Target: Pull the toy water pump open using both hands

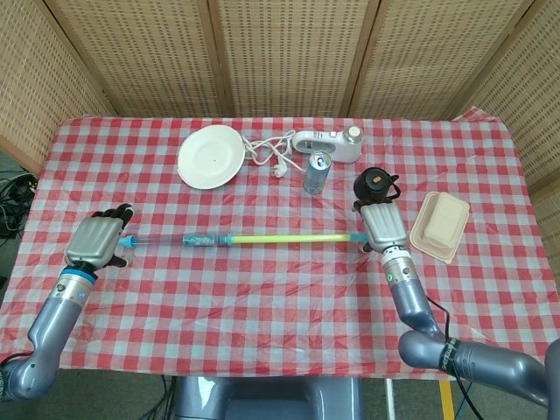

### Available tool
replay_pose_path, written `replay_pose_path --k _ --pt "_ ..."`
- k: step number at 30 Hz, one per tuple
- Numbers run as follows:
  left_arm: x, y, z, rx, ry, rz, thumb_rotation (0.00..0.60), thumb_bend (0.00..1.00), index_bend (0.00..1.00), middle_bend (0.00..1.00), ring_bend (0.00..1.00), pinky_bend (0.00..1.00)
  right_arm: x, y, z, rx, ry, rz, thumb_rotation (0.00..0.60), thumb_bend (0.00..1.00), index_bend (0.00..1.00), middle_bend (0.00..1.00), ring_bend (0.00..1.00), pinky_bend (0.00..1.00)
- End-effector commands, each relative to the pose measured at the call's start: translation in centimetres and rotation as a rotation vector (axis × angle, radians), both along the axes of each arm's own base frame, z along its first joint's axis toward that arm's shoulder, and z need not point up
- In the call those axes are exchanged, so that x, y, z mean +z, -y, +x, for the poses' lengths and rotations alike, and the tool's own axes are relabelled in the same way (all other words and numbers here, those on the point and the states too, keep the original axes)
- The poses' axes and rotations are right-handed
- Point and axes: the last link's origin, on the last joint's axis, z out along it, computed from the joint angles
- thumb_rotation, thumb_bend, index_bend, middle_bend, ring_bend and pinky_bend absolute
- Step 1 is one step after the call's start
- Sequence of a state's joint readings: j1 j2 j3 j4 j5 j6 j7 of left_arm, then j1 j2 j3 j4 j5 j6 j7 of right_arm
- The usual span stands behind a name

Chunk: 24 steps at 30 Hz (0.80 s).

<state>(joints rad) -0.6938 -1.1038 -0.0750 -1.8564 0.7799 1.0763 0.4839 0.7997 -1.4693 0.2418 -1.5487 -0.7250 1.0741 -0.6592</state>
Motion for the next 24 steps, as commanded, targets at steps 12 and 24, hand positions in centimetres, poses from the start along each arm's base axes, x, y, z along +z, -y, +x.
replay_pose_path --k 12,24 --pt "0.8 2.1 -0.5 -0.026 0.139 0.029 0.600 0.22 0.09 0.00 0.02 0.01 0.0 -1.9 -0.7 0.020 0.022 -0.011 0.600 0.21 0.18 0.09 0.14 0.12" --pt "0.9 7.8 -4.3 -0.146 0.044 0.229 0.600 0.22 0.00 0.00 0.00 0.00 2.6 -9.4 -5.6 0.126 0.091 -0.110 0.600 0.21 0.08 0.00 0.00 0.00"
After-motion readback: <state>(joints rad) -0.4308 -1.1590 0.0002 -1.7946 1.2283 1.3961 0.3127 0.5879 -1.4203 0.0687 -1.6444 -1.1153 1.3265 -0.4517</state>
